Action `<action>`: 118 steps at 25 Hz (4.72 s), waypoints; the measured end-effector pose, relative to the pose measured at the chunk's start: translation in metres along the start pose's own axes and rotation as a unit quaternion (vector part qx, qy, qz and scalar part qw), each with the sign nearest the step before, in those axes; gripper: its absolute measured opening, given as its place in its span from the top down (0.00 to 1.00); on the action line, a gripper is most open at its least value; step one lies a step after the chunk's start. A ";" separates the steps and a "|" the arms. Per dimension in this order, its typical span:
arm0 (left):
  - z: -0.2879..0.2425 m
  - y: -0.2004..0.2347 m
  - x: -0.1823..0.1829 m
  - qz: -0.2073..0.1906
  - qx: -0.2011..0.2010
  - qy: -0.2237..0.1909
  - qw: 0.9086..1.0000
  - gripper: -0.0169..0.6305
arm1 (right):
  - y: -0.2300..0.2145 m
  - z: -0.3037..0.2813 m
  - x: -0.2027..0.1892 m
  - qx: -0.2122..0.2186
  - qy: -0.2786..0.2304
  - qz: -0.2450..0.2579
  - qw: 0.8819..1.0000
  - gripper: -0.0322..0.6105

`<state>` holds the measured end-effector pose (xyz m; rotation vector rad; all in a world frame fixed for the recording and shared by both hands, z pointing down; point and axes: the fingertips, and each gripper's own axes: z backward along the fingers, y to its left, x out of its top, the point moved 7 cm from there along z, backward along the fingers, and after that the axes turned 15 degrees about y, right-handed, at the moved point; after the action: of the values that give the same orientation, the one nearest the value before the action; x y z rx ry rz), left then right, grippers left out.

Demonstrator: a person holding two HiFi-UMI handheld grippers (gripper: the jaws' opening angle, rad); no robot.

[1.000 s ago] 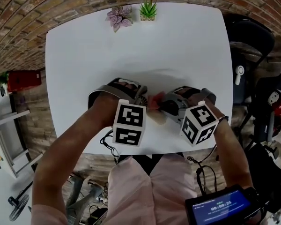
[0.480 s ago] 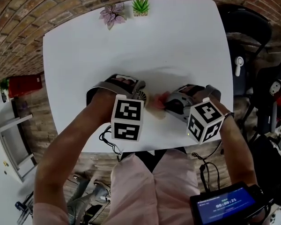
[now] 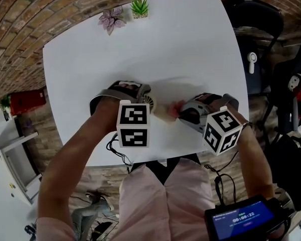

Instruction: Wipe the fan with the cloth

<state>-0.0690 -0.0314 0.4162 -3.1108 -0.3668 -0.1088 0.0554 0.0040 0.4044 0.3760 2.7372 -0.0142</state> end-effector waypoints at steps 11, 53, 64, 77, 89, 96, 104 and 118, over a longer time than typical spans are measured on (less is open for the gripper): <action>-0.003 0.004 -0.006 0.076 -0.010 0.008 0.997 0.40 | 0.028 0.000 0.000 -0.021 -0.011 -0.068 0.997 0.91; -0.005 0.003 -0.012 0.133 -0.015 0.007 0.991 0.40 | 0.035 -0.039 0.072 -0.224 -0.018 -0.325 0.919 0.91; -0.006 0.004 -0.015 0.134 -0.014 0.004 0.991 0.40 | 0.032 -0.045 0.080 -0.271 -0.011 -0.390 0.880 0.91; -0.005 0.005 -0.014 0.126 -0.011 -0.001 0.992 0.40 | 0.024 -0.047 0.080 -0.297 -0.014 -0.440 0.847 0.91; -0.004 0.006 -0.014 0.117 -0.013 0.004 0.993 0.40 | 0.023 -0.045 0.076 -0.305 -0.019 -0.458 0.834 0.91; -0.006 0.006 -0.014 0.113 -0.016 0.015 0.993 0.40 | 0.027 -0.044 0.071 -0.310 -0.015 -0.465 0.829 0.91; -0.006 0.006 -0.014 0.118 -0.021 0.027 0.992 0.40 | 0.037 -0.038 0.057 -0.315 -0.017 -0.475 0.822 0.91; -0.006 0.007 -0.009 0.106 -0.019 0.034 0.994 0.40 | 0.045 -0.032 0.042 -0.315 -0.031 -0.491 0.812 0.91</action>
<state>-0.0766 -0.0401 0.4220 -3.1488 -0.0324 -0.2223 0.0175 0.0598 0.4206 -1.1840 2.3502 0.5672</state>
